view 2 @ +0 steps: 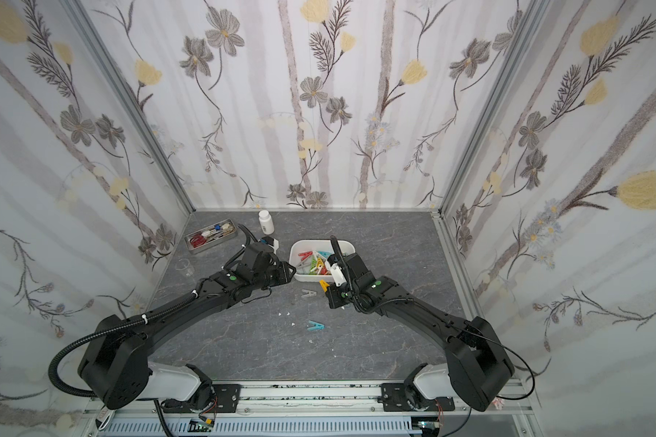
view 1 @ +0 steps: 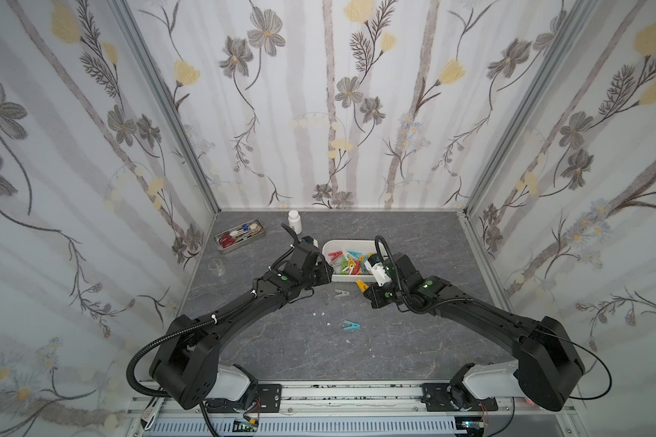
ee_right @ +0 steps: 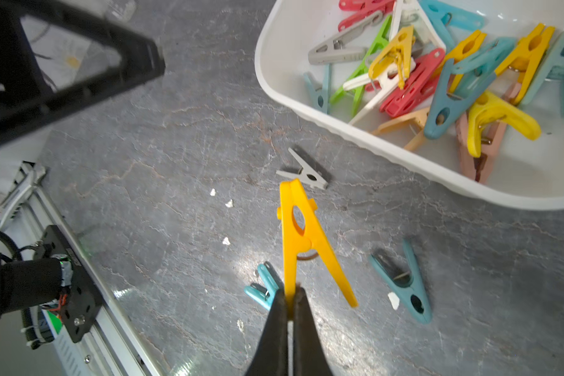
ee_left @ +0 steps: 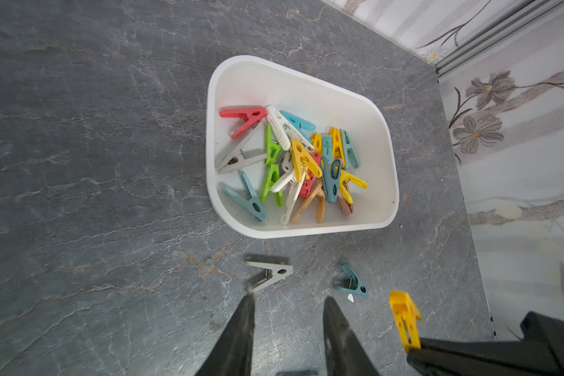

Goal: Put the clothespins into the storage box
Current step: Pick up the clothespin from the center of the board, then place the clothespin in the storage box.

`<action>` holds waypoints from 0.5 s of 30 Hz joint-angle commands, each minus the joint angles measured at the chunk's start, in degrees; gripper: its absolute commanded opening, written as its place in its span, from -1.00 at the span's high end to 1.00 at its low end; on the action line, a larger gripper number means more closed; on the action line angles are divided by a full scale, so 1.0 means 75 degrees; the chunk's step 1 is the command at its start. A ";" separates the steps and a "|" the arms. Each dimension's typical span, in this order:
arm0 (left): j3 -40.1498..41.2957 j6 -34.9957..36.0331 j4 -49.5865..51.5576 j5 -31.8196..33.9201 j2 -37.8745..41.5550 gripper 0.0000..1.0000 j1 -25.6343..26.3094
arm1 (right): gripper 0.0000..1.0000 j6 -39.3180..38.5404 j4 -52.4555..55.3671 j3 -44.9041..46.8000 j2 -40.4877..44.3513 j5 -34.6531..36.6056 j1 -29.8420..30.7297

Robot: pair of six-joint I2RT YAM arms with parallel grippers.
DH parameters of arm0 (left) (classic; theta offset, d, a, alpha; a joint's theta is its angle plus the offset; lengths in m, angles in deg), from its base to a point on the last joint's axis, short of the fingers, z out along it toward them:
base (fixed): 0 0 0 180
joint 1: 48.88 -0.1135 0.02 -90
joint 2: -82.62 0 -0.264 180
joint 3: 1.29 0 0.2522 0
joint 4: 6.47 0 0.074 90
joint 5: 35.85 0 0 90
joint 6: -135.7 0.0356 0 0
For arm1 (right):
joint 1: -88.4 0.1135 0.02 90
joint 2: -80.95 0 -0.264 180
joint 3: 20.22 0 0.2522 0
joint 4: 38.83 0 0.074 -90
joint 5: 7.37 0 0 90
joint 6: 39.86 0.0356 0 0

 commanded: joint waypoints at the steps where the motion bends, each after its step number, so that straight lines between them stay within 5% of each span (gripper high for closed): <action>1: 0.0097 0.0168 0.0338 0.0352 0.0276 0.27 -0.0037 | 0.93 -0.0181 -0.0150 -0.0515 -0.0410 -0.0422 -0.0301; 15: 0.0847 -0.0191 0.1188 0.0877 0.1801 0.17 -0.0135 | 0.90 -0.0687 -0.0402 -0.2743 -0.2920 0.0173 -0.1127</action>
